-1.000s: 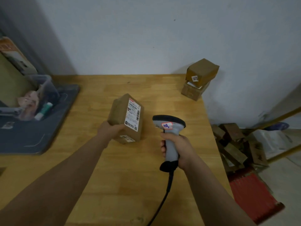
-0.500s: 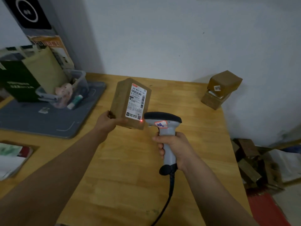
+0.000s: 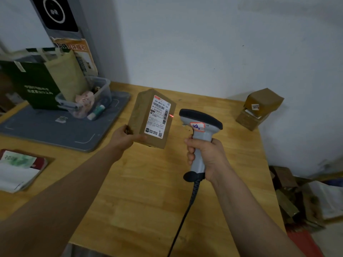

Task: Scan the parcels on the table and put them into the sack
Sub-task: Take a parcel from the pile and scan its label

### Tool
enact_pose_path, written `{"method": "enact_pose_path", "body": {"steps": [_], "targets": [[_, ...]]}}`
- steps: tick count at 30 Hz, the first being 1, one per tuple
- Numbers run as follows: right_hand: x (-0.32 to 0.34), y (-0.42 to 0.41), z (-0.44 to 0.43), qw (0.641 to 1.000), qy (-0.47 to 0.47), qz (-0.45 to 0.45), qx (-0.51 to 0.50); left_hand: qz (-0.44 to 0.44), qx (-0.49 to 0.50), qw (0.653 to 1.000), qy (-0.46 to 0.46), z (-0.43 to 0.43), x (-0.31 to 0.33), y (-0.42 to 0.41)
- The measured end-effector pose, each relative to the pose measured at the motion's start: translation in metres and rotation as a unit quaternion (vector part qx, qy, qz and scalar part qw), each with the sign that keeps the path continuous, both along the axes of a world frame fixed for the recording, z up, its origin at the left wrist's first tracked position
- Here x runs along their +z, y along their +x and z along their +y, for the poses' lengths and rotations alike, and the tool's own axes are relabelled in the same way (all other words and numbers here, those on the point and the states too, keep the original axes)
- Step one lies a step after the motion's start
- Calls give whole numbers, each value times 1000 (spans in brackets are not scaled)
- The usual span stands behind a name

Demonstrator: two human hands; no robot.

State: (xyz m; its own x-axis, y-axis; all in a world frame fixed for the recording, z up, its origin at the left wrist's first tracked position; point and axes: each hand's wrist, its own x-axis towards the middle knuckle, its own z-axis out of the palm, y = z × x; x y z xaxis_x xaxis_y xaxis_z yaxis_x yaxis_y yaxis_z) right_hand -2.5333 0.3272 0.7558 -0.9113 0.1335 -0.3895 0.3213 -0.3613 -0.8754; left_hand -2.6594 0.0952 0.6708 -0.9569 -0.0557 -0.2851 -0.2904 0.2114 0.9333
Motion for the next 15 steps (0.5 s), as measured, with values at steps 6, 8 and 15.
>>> {"method": "enact_pose_path", "body": {"steps": [6,8,15], "targets": [[6,-2,-7,1000,-1,10,1,5,-7,1000,-3,-6,2,5],[6,-2,-9,1000,0,10,3,9,-5,1000,-4,-6,3,7],[8,-3,-13,1000,5,13,10,6,-1,1000,-3,-14,3,8]]}}
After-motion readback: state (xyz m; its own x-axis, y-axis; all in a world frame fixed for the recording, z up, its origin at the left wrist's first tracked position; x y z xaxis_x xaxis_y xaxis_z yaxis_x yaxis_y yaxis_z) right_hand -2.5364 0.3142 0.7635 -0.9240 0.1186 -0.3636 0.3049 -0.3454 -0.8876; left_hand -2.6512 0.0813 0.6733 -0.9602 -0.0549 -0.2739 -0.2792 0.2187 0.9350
